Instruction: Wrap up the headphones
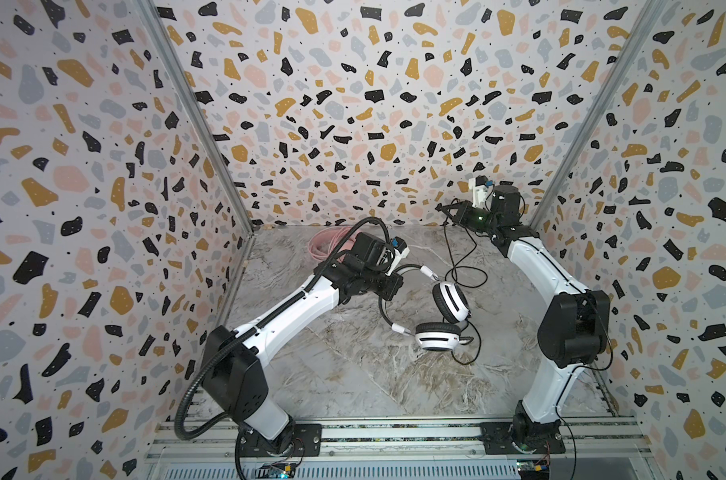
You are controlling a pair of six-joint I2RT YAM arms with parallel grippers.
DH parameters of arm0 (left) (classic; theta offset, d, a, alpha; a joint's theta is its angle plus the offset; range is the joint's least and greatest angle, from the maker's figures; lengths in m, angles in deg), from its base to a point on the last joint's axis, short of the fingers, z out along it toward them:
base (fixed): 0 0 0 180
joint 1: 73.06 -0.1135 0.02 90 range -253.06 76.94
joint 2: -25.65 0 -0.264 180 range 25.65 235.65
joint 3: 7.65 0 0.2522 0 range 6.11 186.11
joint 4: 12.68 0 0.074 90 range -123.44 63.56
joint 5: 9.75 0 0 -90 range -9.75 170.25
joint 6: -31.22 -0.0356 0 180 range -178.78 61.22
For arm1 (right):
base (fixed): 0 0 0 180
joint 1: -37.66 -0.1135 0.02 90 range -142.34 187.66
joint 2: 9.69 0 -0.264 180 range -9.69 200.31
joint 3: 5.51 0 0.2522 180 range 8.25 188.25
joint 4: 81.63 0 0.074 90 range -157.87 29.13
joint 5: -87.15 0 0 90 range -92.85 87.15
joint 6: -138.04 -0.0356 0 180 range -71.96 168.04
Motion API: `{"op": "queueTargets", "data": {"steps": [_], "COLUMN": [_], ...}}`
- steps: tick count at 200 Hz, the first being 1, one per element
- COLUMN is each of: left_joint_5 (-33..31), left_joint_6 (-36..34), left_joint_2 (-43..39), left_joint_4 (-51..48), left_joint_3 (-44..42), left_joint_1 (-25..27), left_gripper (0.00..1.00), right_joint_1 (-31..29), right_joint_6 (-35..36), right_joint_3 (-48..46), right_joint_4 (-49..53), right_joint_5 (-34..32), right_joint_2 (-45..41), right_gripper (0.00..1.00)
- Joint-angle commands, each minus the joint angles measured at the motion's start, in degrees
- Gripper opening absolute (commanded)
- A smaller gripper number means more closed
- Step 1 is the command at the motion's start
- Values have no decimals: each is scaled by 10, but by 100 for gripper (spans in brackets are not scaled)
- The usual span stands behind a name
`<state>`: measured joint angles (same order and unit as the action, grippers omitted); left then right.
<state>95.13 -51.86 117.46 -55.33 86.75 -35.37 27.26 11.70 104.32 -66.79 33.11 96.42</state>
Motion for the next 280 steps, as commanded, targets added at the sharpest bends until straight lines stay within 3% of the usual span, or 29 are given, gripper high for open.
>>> {"op": "queueTargets", "data": {"steps": [1, 44, 92, 163, 227, 280], "left_joint_5": [-29, -96, -68, -36, 25, -14], "left_joint_6": [66, 68, 102, 210, 347, 378], "left_joint_2": [-2, 51, 92, 74, 18, -55], "left_joint_4": [47, 17, 38, 128, 323, 385], "left_joint_3": [-3, 36, 65, 8, -91, -140], "left_joint_1": [7, 6, -6, -74, -168, -200], "left_gripper": [0, 0, 0, 0, 0, 0], "right_joint_1": [-25, -72, -111, -141, -194, -193], "right_joint_6": [18, -27, -39, -81, -49, -22], "right_joint_3": [12, -62, -163, -270, -324, -368], "right_joint_4": [-7, -78, -102, -141, -92, -53], "right_joint_5": [9, 32, 18, 40, 1, -40], "right_joint_2": [-69, -135, -207, -276, -336, -358], "right_gripper": [4, 5, 4, 4, 4, 4]}}
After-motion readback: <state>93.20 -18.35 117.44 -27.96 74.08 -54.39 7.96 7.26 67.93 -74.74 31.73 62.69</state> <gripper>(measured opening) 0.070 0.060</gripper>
